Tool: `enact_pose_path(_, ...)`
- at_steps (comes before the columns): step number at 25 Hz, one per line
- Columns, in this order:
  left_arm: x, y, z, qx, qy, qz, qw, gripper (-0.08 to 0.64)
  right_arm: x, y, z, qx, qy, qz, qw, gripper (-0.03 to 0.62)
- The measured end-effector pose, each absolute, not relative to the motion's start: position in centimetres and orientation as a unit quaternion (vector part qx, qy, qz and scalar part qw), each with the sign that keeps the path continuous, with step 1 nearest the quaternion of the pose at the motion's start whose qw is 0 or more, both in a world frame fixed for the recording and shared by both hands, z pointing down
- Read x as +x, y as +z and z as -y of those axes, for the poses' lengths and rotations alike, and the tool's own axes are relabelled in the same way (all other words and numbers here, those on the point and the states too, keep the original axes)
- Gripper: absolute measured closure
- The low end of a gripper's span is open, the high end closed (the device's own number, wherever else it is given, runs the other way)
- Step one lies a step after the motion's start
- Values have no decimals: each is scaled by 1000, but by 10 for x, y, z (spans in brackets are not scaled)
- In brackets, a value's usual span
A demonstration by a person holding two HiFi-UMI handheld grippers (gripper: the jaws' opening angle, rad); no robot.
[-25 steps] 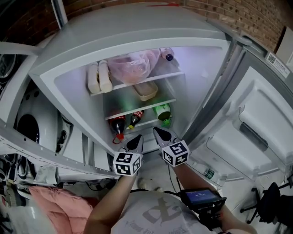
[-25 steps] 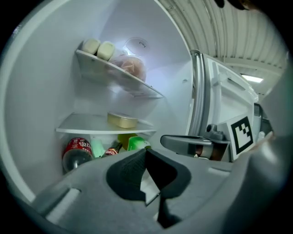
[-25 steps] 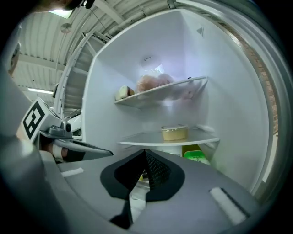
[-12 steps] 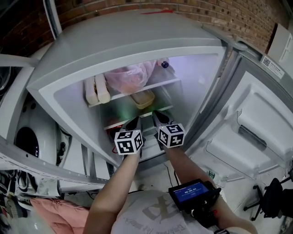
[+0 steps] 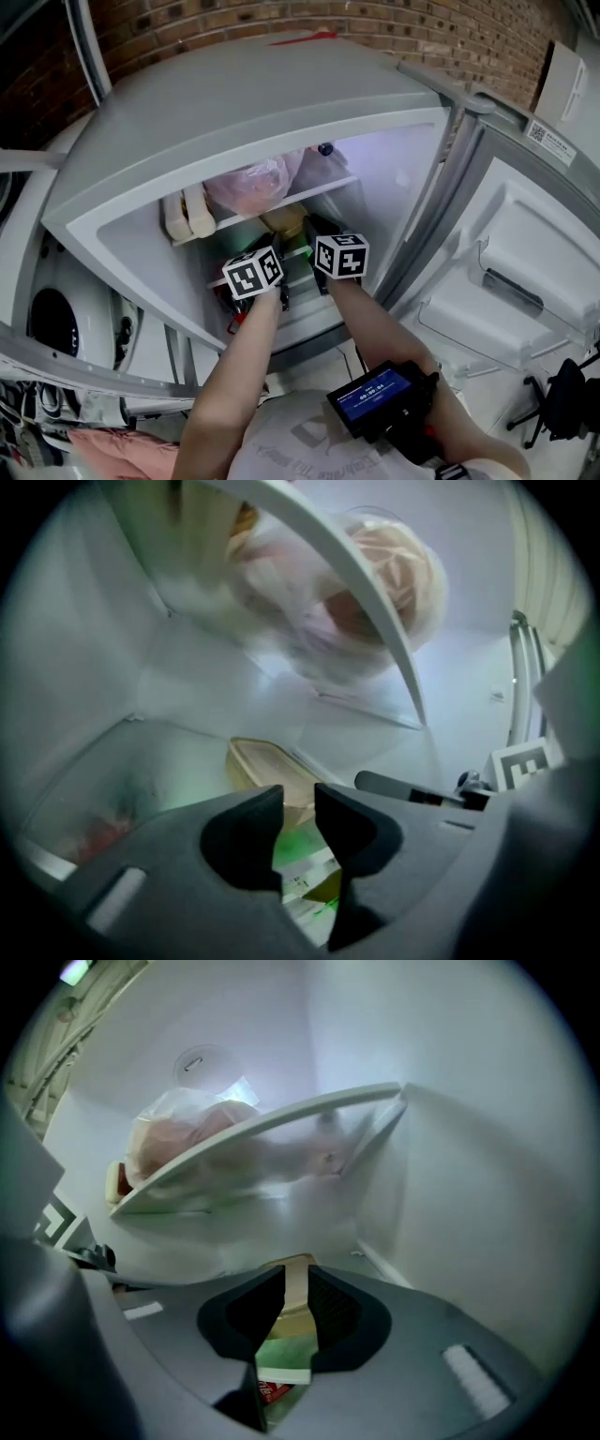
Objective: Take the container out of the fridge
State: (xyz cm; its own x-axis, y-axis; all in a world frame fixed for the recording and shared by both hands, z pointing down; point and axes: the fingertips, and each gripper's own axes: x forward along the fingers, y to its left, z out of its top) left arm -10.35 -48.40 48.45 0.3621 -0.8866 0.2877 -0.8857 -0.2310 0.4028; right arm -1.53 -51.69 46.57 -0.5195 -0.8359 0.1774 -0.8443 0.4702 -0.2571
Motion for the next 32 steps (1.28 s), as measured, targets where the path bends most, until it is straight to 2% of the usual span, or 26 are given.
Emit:
enact_pose_path(2, -104, 490, 492, 775, 0, 567, 278, 417, -15, 473, 528, 490, 187, 851, 19, 476)
enact_pose_path(5, -107, 494, 504, 763, -7, 573, 299, 379, -18, 485, 542, 483, 228, 845, 24, 425)
enact_pose_path(8, -111, 491, 515, 756, -19, 575, 312, 374, -24, 497, 554, 468, 277, 839, 25, 372)
enact_pose_path(14, -113, 496, 525, 747, -27, 574, 336, 374, -30, 503, 567, 463, 310, 829, 39, 326)
enact_pose_path(18, -111, 498, 527, 742, -16, 574, 345, 373, -37, 507, 570, 454, 328, 825, 72, 326)
enact_pose_path(21, -111, 501, 526, 739, -2, 578, 346, 374, -36, 512, 568, 458, 321, 823, 96, 366)
enact_pose_path(22, -111, 501, 526, 739, 1, 578, 347, 379, -35, 513, 567, 459, 320, 823, 98, 383)
enact_pose_path(32, -113, 499, 502, 738, 9, 589, 330, 397, -36, 510, 539, 437, 324, 834, 91, 409)
